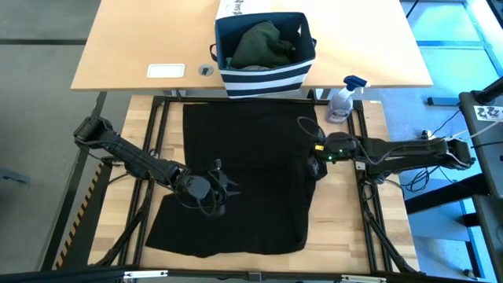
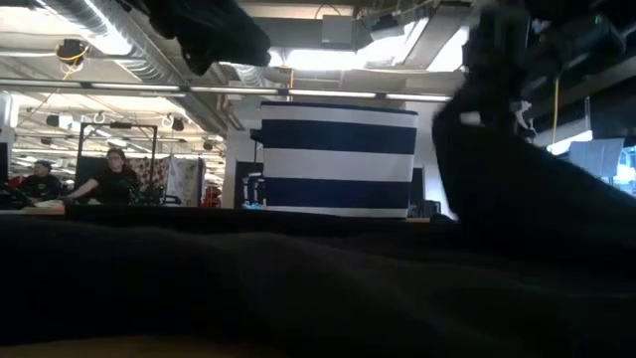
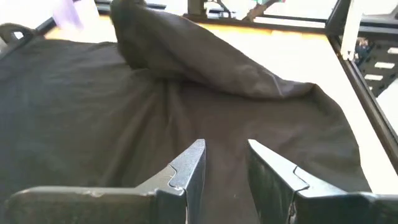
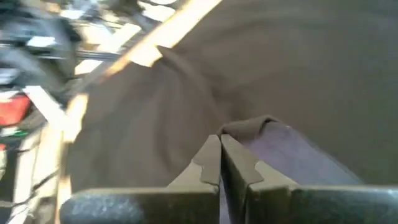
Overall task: Fold Laundry from Bin
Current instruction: Fold the black shirt
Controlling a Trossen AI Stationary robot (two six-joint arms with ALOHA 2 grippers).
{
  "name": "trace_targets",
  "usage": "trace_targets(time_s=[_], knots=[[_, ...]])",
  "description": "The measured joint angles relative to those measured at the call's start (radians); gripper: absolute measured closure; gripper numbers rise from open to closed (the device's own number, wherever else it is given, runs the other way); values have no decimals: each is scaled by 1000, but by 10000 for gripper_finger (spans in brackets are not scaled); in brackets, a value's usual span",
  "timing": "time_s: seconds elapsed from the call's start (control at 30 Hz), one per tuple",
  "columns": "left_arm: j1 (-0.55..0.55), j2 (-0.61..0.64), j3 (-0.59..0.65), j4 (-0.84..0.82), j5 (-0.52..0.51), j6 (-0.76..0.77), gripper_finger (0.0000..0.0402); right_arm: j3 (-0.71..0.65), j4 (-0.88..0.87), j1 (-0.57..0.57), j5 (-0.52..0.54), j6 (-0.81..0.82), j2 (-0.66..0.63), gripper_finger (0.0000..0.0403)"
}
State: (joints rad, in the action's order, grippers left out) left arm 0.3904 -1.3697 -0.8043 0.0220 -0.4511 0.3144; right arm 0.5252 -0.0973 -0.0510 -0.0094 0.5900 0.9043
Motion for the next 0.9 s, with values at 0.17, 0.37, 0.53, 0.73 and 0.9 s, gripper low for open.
trace_targets(time_s=[0.17, 0.37, 0.53, 0.73, 0.9], knots=[[-63, 0, 0, 98, 71, -59, 291, 52, 27, 113, 62, -15, 12, 402], [-157, -47, -1, 249, 213, -145, 289, 67, 55, 181, 102, -19, 32, 402], [-231, -142, -1, 383, 319, -191, 253, 66, 54, 189, 106, -14, 51, 402], [-276, -263, -72, 415, 336, -194, 196, 66, 202, 189, 122, -14, 127, 403], [-273, -323, -160, 411, 305, -246, 175, 66, 318, 189, 117, -21, 215, 403]])
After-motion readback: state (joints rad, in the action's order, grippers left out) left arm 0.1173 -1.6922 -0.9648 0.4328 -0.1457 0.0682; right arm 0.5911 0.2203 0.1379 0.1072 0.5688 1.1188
